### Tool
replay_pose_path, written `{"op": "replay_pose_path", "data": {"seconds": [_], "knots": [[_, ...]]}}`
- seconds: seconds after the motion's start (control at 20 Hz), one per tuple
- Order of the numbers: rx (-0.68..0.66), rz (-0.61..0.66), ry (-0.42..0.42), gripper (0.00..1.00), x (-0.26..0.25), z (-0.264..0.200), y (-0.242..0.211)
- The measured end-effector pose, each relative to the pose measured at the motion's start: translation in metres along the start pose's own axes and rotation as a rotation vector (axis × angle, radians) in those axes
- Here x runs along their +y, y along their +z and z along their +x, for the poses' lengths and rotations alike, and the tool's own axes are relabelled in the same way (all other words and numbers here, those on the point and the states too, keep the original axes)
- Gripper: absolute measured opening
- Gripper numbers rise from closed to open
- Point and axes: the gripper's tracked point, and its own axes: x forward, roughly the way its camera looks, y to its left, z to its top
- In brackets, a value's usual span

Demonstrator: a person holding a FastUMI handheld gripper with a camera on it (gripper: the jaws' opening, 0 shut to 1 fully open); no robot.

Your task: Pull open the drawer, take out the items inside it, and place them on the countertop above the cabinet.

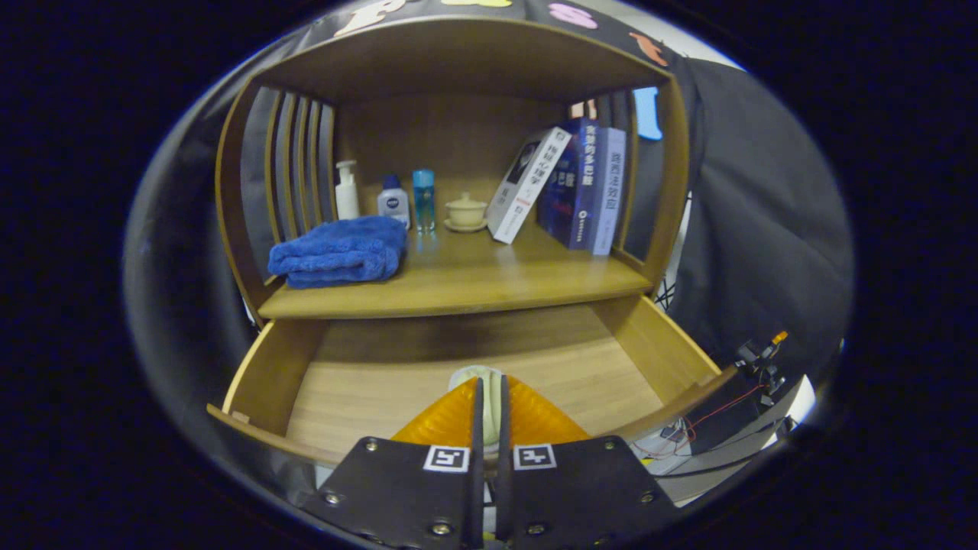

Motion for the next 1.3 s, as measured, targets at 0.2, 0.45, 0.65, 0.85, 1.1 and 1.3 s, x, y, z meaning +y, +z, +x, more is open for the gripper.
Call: {"op": "replay_pose_path", "data": {"seconds": [0.2, 0.45, 0.65, 0.85, 1.1, 1.3], "knots": [[0.149, -0.001, -0.025, 0.28, 0.008, 0.03, -0.009], [0.297, -0.001, -0.018, 0.28, 0.017, 0.059, -0.032], [0.322, 0.014, -0.013, 0.29, 0.016, 0.073, -0.04], [0.319, 0.044, -0.005, 0.29, 0.013, 0.078, -0.042], [0.319, 0.039, -0.003, 0.39, 0.012, 0.08, -0.041], [0.351, -0.003, -0.084, 0.42, -0.005, 0.075, -0.047]]}}
